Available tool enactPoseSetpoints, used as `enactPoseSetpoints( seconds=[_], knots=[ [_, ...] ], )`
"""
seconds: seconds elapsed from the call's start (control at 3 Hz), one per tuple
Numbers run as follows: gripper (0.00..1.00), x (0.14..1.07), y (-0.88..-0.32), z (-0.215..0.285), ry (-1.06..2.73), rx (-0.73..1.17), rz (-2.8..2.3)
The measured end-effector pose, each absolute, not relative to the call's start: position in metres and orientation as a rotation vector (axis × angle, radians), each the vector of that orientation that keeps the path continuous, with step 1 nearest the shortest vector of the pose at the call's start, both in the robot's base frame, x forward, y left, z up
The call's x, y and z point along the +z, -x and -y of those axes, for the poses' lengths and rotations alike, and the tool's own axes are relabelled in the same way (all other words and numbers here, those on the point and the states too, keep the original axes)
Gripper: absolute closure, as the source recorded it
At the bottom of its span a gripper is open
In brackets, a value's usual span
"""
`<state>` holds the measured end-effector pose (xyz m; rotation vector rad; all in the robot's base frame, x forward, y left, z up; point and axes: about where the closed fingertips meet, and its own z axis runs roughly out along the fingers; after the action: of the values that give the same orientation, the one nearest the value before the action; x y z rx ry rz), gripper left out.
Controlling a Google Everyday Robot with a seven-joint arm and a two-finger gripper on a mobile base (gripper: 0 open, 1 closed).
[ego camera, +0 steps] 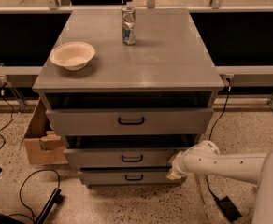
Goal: Close middle drawer
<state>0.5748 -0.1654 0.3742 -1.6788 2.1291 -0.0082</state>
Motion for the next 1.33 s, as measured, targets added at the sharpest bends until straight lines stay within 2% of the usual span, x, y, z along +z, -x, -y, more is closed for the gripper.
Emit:
enactPoseSetpoints(
  seconds=[0.33,0.67,1.33],
  knots=[
    [0.0,0.373,-0.574,0.165,1.68,-0.006,-2.13],
    [0.18,0.373,-0.573,0.165,1.681,-0.005,-2.13],
    [0.64,0.378,-0.558,0.162,1.768,-0.027,-2.134]
  ],
)
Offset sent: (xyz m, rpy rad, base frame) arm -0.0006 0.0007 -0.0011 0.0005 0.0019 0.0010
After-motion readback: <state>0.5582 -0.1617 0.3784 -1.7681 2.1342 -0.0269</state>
